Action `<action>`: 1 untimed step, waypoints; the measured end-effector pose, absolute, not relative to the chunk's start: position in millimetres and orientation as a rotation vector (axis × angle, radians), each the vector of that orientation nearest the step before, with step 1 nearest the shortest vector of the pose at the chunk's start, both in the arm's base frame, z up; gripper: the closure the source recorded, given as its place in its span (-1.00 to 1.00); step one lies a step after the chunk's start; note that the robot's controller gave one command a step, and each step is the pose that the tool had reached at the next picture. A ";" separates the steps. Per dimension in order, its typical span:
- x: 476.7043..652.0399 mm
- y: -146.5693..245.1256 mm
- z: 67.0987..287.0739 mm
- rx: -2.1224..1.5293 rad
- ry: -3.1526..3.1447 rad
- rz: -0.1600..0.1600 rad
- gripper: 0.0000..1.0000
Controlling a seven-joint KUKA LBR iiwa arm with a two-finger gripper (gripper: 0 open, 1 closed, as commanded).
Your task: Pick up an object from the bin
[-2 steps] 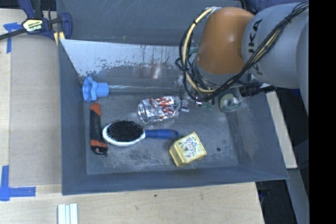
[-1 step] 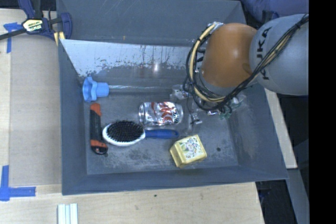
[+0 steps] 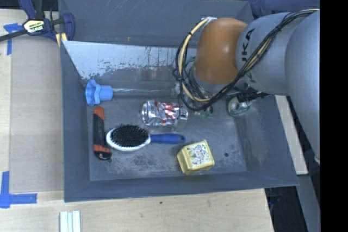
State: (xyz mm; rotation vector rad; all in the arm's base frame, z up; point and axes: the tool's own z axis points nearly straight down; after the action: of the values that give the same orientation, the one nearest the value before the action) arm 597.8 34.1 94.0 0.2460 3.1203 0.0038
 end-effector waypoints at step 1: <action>572.1 53.4 78.8 -0.343 3.098 0.004 1.00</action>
Offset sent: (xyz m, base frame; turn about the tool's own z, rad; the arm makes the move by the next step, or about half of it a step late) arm 0.0000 0.0000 0.0000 0.0000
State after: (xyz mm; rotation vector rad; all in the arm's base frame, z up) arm 572.1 53.4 78.8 -0.3431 3.0979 0.0036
